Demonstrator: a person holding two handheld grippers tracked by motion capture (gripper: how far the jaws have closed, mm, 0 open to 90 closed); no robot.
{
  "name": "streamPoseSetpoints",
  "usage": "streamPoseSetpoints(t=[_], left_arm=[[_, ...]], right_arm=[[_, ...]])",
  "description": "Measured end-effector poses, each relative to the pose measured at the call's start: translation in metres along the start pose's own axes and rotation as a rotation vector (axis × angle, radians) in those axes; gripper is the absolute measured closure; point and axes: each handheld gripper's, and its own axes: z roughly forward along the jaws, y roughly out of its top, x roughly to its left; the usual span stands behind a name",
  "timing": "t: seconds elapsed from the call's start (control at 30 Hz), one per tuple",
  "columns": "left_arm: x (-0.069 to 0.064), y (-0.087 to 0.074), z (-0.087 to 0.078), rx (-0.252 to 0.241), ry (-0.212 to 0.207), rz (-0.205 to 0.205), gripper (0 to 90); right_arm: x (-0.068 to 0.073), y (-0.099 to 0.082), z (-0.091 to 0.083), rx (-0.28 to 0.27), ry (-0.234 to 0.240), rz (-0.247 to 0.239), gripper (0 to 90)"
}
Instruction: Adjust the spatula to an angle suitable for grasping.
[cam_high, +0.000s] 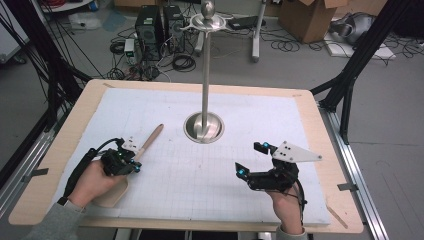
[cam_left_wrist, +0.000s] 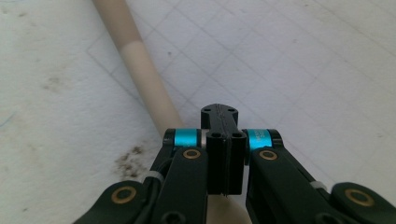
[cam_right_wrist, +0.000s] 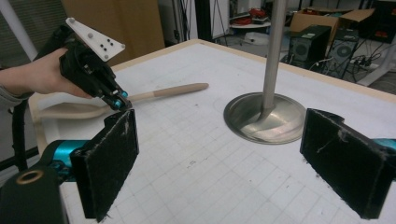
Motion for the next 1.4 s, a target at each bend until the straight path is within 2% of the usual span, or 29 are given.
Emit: streamPoseSetpoints(t=[0.2, 0.3, 0.43, 0.5, 0.6, 0.8, 0.9, 1.03, 1.13, 1.2, 1.3, 1.4], left_arm=[[0.005, -0.005, -0.002, -0.009, -0.004, -0.019, 89.8], [0.004, -0.006, 0.0, -0.009, -0.026, -0.013, 89.7], [0.002, -0.007, 0.001, -0.037, -0.042, -0.012, 89.6], [0.003, -0.007, -0.004, -0.075, -0.045, -0.019, 89.6], [0.005, -0.007, -0.017, -0.141, -0.04, -0.046, 89.6], [0.011, -0.009, -0.034, -0.258, 0.0, -0.161, 89.6], [0.012, -0.012, -0.038, -0.299, 0.014, -0.189, 89.6], [0.012, -0.016, -0.04, -0.347, 0.028, -0.249, 85.9], [0.012, -0.018, -0.039, -0.352, 0.036, -0.259, 85.3], [0.013, -0.02, -0.038, -0.362, 0.03, -0.283, 80.9], [0.015, -0.021, -0.036, -0.362, 0.028, -0.311, 65.9], [0.016, -0.023, -0.037, -0.37, 0.023, -0.31, 57.2]], right_arm=[[0.001, 0.0, 0.002, 0.013, -0.002, -0.003, 10.7], [0.001, 0.0, 0.003, 0.013, -0.003, -0.006, 10.7], [0.001, 0.0, 0.003, 0.014, -0.002, -0.006, 10.7], [0.001, 0.0, 0.003, 0.013, -0.003, -0.006, 10.7], [0.001, 0.0, 0.003, 0.012, -0.002, -0.005, 10.7], [0.003, 0.001, 0.003, 0.013, 0.002, -0.008, 10.7], [0.003, 0.001, 0.003, 0.01, -0.001, -0.01, 10.7], [0.002, 0.001, 0.003, 0.01, 0.002, -0.01, 10.7], [0.003, 0.002, 0.004, 0.011, 0.005, -0.009, 10.7], [0.004, 0.002, 0.004, 0.014, 0.006, -0.008, 10.7], [0.003, 0.002, 0.005, 0.014, 0.007, -0.007, 10.7], [0.003, 0.001, 0.005, 0.015, 0.004, -0.007, 10.7]])
